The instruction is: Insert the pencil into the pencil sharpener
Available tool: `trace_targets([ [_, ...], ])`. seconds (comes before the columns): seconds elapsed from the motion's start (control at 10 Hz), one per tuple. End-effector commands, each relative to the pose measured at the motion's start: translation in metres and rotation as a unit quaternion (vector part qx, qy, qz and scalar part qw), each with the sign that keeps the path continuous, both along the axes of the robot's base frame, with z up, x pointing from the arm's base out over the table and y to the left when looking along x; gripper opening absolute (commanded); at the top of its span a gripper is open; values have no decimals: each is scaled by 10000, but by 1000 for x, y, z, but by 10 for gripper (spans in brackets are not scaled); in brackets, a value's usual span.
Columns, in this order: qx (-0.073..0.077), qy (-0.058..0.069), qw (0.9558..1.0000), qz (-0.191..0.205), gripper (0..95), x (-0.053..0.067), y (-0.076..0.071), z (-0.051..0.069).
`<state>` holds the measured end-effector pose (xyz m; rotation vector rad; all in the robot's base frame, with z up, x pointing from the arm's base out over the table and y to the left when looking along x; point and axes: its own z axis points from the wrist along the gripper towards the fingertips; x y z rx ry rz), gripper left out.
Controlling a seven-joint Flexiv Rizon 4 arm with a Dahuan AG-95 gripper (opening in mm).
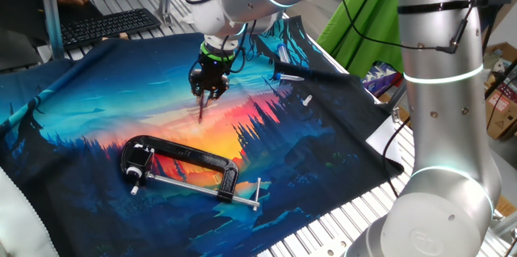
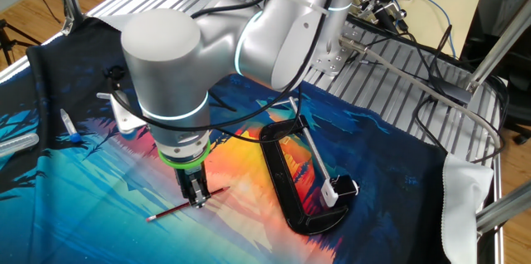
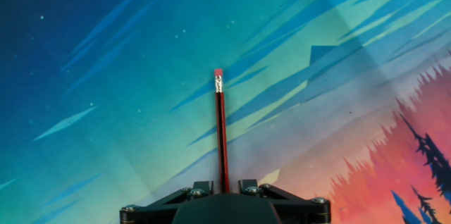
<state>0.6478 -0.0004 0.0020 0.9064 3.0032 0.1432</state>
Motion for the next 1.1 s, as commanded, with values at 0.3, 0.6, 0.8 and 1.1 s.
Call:
trace_targets([
  [0.3,-78,-21,9999,103,0,-1,0,-2],
  [0.6,-47,-8,9998,172,0,-1,0,1],
  [0.8,-6,-7,9998,177,0,-1,0,2],
  [1.1,7,27,10000,56,0,-3,3,8],
])
